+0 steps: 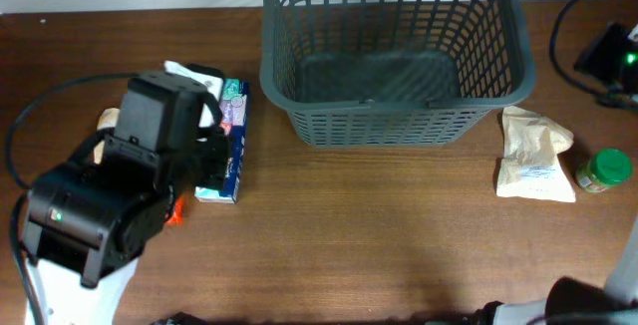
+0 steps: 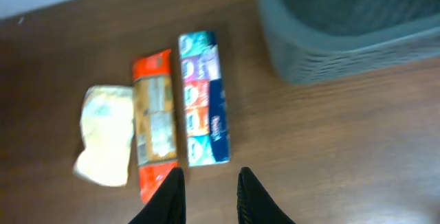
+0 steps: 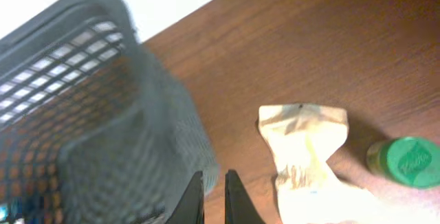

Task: Pack container
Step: 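Lower the left gripper and grasp the Kleenex tissue box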

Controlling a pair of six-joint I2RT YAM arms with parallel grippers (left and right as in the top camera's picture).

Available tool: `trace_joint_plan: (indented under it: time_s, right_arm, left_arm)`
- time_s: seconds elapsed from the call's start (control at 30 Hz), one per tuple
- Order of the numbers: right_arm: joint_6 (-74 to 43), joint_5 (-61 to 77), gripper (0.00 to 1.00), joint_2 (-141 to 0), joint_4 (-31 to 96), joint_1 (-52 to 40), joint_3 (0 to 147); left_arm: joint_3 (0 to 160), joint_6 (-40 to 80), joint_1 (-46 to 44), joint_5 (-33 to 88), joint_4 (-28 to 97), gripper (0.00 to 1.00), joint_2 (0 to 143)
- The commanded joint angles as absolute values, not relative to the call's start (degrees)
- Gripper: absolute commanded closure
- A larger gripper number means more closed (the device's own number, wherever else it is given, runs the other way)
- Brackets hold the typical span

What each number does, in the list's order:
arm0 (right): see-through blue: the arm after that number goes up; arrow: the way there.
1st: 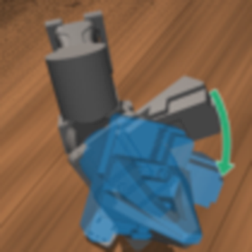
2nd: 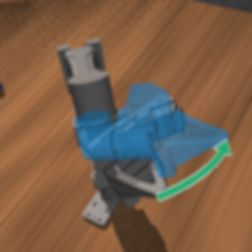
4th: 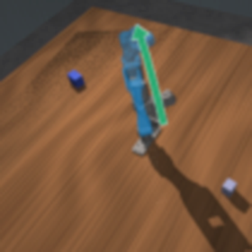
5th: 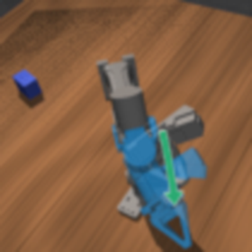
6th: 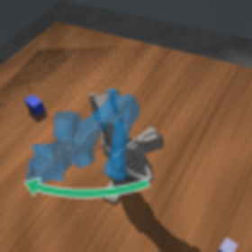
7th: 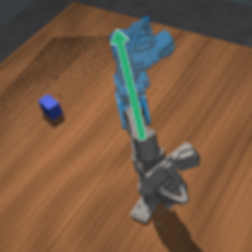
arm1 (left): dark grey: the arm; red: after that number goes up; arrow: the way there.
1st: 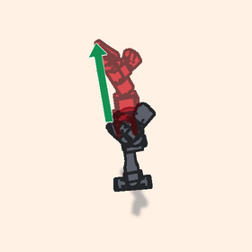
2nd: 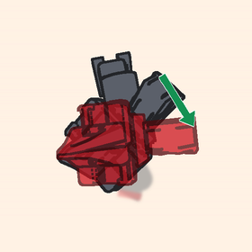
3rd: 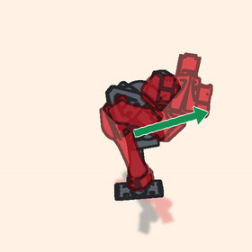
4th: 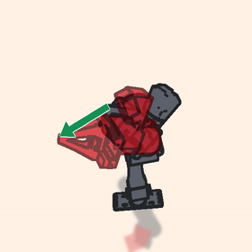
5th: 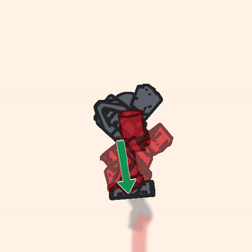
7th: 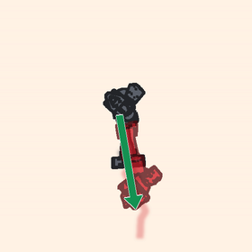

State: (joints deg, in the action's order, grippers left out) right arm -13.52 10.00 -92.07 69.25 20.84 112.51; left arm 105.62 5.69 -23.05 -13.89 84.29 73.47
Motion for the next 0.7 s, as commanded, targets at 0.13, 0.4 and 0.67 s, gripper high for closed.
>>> trace_joint_plan:
  time_s: [0.13, 0.4, 0.67]
  right_arm:
    - [-13.82, 10.59, 0.96, -101.73, 60.18, 21.56, 113.06]
    - [-13.8, 20.82, 0.96, -107.5, 57.36, 20.56, 113.06]
    - [-13.76, 20.82, 0.96, -107.53, 55.59, 15.84, 113.06]
  left_arm:
    - [105.67, 6.85, -15.27, -18.26, 86.7, 0.83, 75.92]
    - [105.67, 6.85, -13.06, -18.22, 87.33, 0.83, 79.96]
    - [105.67, 6.87, -13.06, -17.78, 88.88, 0.85, 86.37]
